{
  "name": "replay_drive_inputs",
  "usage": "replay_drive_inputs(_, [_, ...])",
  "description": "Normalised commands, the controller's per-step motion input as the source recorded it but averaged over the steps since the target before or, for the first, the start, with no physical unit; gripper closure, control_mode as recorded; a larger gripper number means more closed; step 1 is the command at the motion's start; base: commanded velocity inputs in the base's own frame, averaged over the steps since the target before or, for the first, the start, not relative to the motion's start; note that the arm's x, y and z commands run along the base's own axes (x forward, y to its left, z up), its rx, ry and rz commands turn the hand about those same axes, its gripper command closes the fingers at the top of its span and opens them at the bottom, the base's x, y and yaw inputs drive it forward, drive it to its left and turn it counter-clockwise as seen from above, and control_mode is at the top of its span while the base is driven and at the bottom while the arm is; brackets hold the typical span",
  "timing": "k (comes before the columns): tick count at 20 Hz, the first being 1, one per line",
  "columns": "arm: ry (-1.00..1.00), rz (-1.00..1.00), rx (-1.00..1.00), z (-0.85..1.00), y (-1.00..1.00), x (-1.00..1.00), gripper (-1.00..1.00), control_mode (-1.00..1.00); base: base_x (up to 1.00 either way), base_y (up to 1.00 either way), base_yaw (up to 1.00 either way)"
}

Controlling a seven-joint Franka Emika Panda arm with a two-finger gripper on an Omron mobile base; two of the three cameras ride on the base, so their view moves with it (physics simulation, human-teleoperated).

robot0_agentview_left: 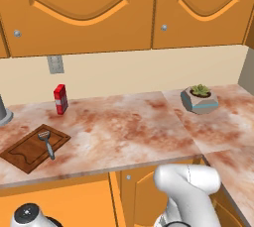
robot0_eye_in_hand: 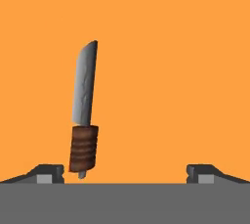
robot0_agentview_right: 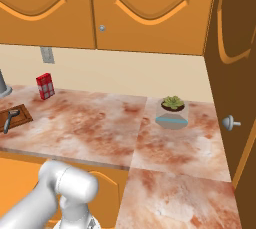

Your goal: Open the drawer on the left and place the cutting tools on the cutting board.

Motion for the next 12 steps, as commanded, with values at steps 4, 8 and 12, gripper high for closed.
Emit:
replay_drive_inputs(4, [0.03, 0.01, 0.0, 0.0, 0.2, 0.01, -1.0, -1.0, 0.0, 0.0, 0.0])
replay_drive_inputs(8, [0.13, 0.04, 0.0, 0.0, 0.22, 0.08, -1.0, -1.0, 0.0, 0.0, 0.0])
replay_drive_inputs(12, [0.06, 0.0, 0.0, -0.22, 0.29, 0.18, -1.0, -1.0, 0.0, 0.0, 0.0])
